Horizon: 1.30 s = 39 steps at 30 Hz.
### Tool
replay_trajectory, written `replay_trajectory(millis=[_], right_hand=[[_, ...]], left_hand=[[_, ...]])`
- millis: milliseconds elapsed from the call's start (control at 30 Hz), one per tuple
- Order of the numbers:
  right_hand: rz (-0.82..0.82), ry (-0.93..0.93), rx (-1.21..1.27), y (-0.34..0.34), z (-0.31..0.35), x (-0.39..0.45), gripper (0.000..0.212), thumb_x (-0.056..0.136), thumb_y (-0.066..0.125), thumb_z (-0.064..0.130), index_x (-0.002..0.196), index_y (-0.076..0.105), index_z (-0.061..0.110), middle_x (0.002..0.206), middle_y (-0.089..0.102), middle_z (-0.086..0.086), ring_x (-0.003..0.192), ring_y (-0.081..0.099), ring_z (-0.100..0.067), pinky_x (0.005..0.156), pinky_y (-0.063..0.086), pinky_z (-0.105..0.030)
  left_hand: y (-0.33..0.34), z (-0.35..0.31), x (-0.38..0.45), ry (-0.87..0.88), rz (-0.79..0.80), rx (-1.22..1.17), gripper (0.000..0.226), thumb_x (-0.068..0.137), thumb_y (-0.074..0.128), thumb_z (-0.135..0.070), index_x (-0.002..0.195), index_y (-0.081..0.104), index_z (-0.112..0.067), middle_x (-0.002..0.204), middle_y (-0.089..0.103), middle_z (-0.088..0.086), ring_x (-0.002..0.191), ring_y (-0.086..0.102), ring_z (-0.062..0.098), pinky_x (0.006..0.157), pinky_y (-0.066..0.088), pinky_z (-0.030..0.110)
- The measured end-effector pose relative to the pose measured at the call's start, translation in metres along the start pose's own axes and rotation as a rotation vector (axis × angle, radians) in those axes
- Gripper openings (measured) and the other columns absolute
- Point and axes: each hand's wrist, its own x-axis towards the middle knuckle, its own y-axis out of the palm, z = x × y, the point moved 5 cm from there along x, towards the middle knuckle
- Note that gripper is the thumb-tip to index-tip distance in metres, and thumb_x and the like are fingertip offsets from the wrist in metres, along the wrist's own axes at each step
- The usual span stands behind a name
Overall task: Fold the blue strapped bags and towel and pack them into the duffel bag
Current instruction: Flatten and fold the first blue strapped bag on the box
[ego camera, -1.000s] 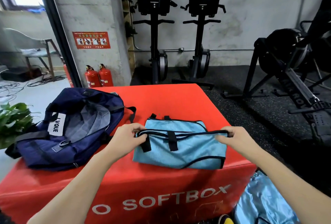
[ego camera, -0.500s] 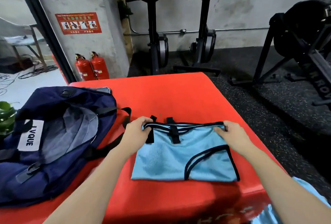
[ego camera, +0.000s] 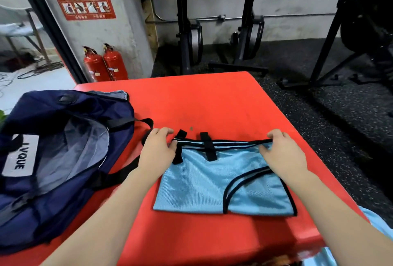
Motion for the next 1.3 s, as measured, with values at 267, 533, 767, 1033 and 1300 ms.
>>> replay_trajectory(millis=[267, 533, 767, 1033, 1300], right_hand=[[0.183, -0.357, -0.046, 0.032, 0.067, -0.035, 0.021, 0.092, 0.056, 0.043, 0.083, 0.060, 0.024, 0.089, 0.061, 0.005, 0.091, 0.059, -0.023, 0.066, 0.039, -0.032], [0.148, -0.407, 0.014, 0.043, 0.073, -0.025, 0.026, 0.094, 0.056, 0.045, 0.111, 0.061, 0.027, 0.109, 0.056, 0.006, 0.106, 0.048, -0.020, 0.087, 0.039, -0.036], [0.174, -0.418, 0.024, 0.047, 0.082, -0.022, 0.045, 0.096, 0.050, 0.053, 0.137, 0.051, 0.035, 0.137, 0.044, 0.013, 0.123, 0.036, -0.017, 0.101, 0.033, -0.040], [0.256, -0.316, 0.016, 0.056, 0.077, -0.012, 0.051, 0.095, 0.038, 0.065, 0.138, 0.047, 0.039, 0.143, 0.041, 0.006, 0.130, 0.031, -0.023, 0.105, 0.027, -0.047], [0.125, -0.358, 0.142, 0.051, 0.085, -0.012, 0.029, 0.093, 0.056, 0.052, 0.119, 0.060, 0.039, 0.120, 0.041, 0.012, 0.113, 0.032, -0.015, 0.103, 0.032, -0.045]], left_hand=[[0.016, -0.052, -0.065, 0.160, 0.234, 0.181, 0.013, 0.095, 0.052, -0.039, 0.096, 0.059, -0.028, 0.092, 0.062, -0.010, 0.096, 0.059, 0.017, 0.074, 0.045, 0.032], [0.028, -0.038, -0.056, 0.171, 0.195, 0.234, 0.035, 0.099, 0.050, -0.042, 0.129, 0.057, -0.024, 0.146, 0.043, -0.001, 0.140, 0.030, 0.021, 0.111, 0.030, 0.039], [0.040, -0.033, -0.036, 0.200, 0.171, 0.297, 0.038, 0.101, 0.047, -0.034, 0.136, 0.054, -0.021, 0.163, 0.025, 0.010, 0.154, 0.003, 0.029, 0.121, 0.010, 0.049], [0.039, -0.029, -0.013, 0.154, 0.068, 0.179, 0.034, 0.100, 0.047, -0.015, 0.130, 0.059, -0.022, 0.160, 0.025, 0.013, 0.152, 0.001, 0.036, 0.119, 0.015, 0.056], [0.024, -0.027, -0.012, 0.179, -0.108, 0.260, 0.030, 0.086, 0.062, -0.007, 0.113, 0.068, -0.017, 0.112, 0.047, 0.006, 0.104, 0.041, 0.031, 0.085, 0.040, 0.046]])
